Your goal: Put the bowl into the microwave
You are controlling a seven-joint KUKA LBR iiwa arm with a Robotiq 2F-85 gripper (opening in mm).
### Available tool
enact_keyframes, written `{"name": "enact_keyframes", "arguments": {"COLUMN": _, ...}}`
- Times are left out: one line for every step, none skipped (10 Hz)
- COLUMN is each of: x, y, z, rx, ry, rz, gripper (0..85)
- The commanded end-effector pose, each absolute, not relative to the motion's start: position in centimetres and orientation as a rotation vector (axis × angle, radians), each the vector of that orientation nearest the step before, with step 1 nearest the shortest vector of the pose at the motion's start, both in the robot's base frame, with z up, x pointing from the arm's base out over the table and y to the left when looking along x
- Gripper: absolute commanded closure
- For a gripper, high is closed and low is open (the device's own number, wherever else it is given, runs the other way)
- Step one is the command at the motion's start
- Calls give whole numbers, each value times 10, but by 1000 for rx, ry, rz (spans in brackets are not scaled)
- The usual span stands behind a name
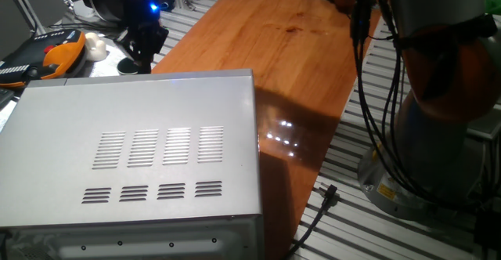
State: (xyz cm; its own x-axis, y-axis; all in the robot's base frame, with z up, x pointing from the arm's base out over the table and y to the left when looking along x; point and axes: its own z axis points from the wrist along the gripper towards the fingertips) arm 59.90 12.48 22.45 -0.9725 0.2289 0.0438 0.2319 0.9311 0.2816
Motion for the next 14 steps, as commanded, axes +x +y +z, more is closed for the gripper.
{"name": "enact_keyframes", "arguments": {"x": 598, "y": 125, "z": 225, "rx": -504, "ry": -3058, "rz": -456, "gripper": 680}}
{"name": "enact_keyframes", "arguments": {"x": 597, "y": 126, "z": 225, "rx": -595, "ry": -3027, "rz": -467, "gripper": 680}}
{"name": "enact_keyframes", "arguments": {"x": 597, "y": 127, "z": 225, "rx": -685, "ry": -3005, "rz": -460, "gripper": 850}}
{"name": "enact_keyframes", "arguments": {"x": 596, "y": 128, "z": 225, "rx": -682, "ry": -3015, "rz": -428, "gripper": 850}}
{"name": "enact_keyframes", "arguments": {"x": 595, "y": 128, "z": 225, "rx": -665, "ry": -3015, "rz": -371, "gripper": 850}}
{"name": "enact_keyframes", "arguments": {"x": 589, "y": 122, "z": 226, "rx": -632, "ry": -3018, "rz": -299, "gripper": 850}}
{"name": "enact_keyframes", "arguments": {"x": 579, "y": 110, "z": 227, "rx": -602, "ry": -3018, "rz": -284, "gripper": 850}}
{"name": "enact_keyframes", "arguments": {"x": 579, "y": 110, "z": 227, "rx": -596, "ry": -3019, "rz": -244, "gripper": 850}}
{"name": "enact_keyframes", "arguments": {"x": 579, "y": 110, "z": 227, "rx": -598, "ry": -3025, "rz": -214, "gripper": 850}}
{"name": "enact_keyframes", "arguments": {"x": 579, "y": 110, "z": 227, "rx": -583, "ry": -3017, "rz": -247, "gripper": 850}}
{"name": "enact_keyframes", "arguments": {"x": 579, "y": 110, "z": 227, "rx": -573, "ry": -3008, "rz": -268, "gripper": 850}}
{"name": "enact_keyframes", "arguments": {"x": 582, "y": 111, "z": 226, "rx": -566, "ry": -3009, "rz": -263, "gripper": 850}}
{"name": "enact_keyframes", "arguments": {"x": 583, "y": 110, "z": 225, "rx": -568, "ry": -3016, "rz": -253, "gripper": 850}}
{"name": "enact_keyframes", "arguments": {"x": 583, "y": 110, "z": 224, "rx": -582, "ry": -3012, "rz": -253, "gripper": 850}}
